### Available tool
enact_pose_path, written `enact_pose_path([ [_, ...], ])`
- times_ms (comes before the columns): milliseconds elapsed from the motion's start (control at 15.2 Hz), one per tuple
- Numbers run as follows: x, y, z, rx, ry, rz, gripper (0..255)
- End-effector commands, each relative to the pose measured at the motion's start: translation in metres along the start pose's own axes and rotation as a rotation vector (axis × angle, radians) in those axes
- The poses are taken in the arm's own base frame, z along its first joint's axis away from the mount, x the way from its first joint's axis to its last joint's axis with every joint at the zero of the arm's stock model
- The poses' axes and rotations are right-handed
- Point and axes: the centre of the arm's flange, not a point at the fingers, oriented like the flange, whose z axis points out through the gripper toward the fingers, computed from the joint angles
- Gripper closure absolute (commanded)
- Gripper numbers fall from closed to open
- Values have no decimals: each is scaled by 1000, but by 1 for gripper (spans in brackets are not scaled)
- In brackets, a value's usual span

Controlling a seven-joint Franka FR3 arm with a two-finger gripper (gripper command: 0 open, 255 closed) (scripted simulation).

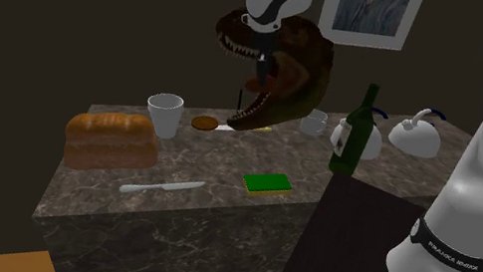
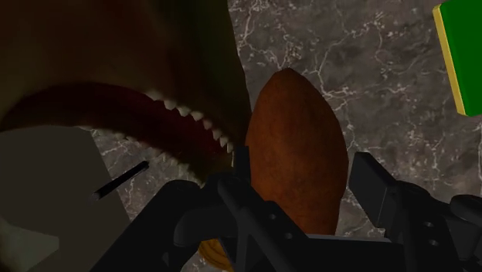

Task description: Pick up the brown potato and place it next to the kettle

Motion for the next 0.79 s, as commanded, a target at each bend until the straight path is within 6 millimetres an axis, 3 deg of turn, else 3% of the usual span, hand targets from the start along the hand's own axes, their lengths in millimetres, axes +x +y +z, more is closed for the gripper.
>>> enact_pose_path([
  [0,-1,1,-11,0,0,0,255],
  [66,-2,2,-14,0,0,0,255],
  [726,-130,26,7,0,0,0,255],
])
